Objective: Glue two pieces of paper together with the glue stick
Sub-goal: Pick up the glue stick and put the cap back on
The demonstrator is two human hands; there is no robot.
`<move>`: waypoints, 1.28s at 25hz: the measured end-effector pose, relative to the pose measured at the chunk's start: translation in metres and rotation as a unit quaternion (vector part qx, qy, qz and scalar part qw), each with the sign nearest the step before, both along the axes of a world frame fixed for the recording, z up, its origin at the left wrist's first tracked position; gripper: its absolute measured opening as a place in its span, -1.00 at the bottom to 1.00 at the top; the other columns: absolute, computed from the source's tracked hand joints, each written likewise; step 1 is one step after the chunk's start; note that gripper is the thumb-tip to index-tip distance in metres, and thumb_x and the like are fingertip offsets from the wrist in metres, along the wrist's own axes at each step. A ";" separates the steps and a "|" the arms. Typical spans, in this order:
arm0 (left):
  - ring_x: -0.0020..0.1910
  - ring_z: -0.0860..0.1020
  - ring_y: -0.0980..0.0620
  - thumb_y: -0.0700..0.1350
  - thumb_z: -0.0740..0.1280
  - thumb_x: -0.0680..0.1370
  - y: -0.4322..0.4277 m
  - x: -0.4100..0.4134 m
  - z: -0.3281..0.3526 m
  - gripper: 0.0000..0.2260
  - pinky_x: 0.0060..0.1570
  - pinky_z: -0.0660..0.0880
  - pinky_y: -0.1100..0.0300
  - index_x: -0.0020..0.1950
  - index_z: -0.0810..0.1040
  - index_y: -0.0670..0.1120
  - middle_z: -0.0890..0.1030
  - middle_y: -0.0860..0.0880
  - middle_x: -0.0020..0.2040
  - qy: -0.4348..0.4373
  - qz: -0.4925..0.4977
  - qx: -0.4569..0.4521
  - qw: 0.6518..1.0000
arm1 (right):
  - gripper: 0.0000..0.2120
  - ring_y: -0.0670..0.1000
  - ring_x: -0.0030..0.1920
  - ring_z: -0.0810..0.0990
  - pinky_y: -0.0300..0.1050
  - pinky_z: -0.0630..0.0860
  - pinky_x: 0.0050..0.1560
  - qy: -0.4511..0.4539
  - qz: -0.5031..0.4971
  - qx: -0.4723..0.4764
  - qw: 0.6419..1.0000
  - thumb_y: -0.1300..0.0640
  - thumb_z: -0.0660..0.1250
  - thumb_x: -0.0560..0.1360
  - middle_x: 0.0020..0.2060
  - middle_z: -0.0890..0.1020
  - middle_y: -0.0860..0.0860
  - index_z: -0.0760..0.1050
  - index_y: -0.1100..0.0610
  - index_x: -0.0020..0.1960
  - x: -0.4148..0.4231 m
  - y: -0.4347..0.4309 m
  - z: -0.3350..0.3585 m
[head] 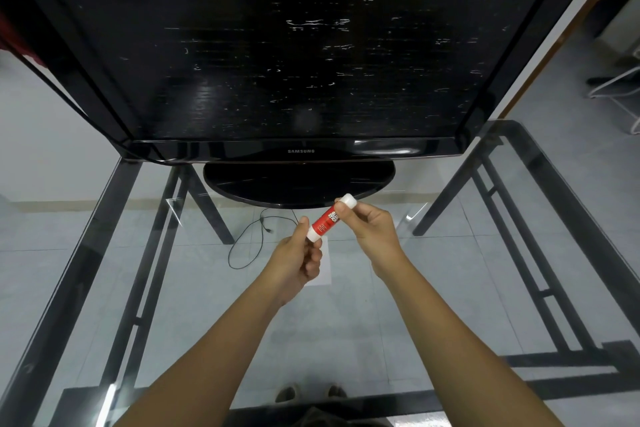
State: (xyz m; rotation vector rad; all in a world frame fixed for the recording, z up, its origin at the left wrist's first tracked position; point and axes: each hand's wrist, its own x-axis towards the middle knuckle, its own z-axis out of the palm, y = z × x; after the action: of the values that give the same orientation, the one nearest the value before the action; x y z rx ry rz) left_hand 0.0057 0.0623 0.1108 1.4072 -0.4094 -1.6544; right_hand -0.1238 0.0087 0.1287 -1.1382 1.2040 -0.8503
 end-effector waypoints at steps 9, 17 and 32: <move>-0.40 0.40 0.11 0.11 0.13 0.58 0.008 -0.008 -0.003 -0.64 -0.26 0.41 0.28 -0.06 0.53 -0.16 0.48 -0.01 -0.39 0.014 0.034 -0.088 0.995 | -0.81 -0.16 -0.08 0.58 -0.52 0.44 -0.23 -0.021 -0.002 -0.007 1.000 0.00 0.36 0.45 -0.15 0.65 -0.05 0.62 0.06 0.01 -0.003 0.003 -0.001; -0.35 0.53 0.07 0.14 0.14 0.57 0.006 -0.003 -0.002 -0.64 -0.20 0.49 0.25 -0.03 0.53 -0.13 0.60 -0.08 -0.26 0.017 0.024 -0.048 0.998 | -0.85 -0.14 -0.12 0.59 -0.44 0.47 -0.17 -0.017 -0.006 -0.019 1.000 0.00 0.38 0.44 -0.17 0.66 0.00 0.63 0.04 -0.04 -0.002 0.005 -0.007; -0.25 0.57 0.14 -0.14 0.26 0.54 0.002 0.013 -0.026 -0.85 -0.13 0.55 0.35 0.04 0.55 -0.15 0.62 -0.07 -0.14 0.038 0.083 -0.099 0.991 | -0.69 -0.02 0.01 0.53 -0.20 0.45 0.05 0.216 -0.051 -0.028 0.975 0.01 0.27 0.53 0.18 0.55 0.08 0.47 0.06 0.24 -0.035 -0.053 -0.093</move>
State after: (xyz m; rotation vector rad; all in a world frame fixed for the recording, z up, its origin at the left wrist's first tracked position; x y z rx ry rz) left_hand 0.0189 0.0642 0.0848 1.1951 -0.3900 -1.4839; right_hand -0.1588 -0.0442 0.0362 -1.3616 1.6154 -0.7371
